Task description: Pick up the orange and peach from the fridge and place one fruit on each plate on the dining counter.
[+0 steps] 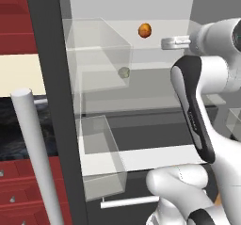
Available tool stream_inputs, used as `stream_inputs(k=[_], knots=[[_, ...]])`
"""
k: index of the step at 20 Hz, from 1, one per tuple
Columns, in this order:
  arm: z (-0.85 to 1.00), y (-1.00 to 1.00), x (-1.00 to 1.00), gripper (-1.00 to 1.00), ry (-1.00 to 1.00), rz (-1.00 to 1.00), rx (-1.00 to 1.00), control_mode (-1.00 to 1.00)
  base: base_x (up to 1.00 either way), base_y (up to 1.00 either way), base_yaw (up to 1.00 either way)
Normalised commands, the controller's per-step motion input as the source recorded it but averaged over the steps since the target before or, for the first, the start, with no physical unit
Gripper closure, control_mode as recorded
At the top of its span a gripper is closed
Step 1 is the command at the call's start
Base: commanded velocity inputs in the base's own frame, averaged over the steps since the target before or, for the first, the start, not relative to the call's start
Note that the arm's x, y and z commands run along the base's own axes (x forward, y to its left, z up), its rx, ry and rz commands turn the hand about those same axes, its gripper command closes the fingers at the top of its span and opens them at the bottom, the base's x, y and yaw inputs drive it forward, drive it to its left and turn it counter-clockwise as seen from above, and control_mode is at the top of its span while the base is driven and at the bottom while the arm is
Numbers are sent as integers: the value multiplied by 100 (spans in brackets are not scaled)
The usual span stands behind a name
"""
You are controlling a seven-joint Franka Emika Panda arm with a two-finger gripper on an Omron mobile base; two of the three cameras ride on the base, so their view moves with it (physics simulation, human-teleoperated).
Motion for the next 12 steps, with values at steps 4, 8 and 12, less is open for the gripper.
stream_inputs(k=[4,8,12], knots=[[9,0,49,-100,0,0,7,-100,0,0,0],[1,1,48,-100,1,0,2,-100,0,0,0],[7,5,49,-100,5,0,0,-100,0,0,0]])
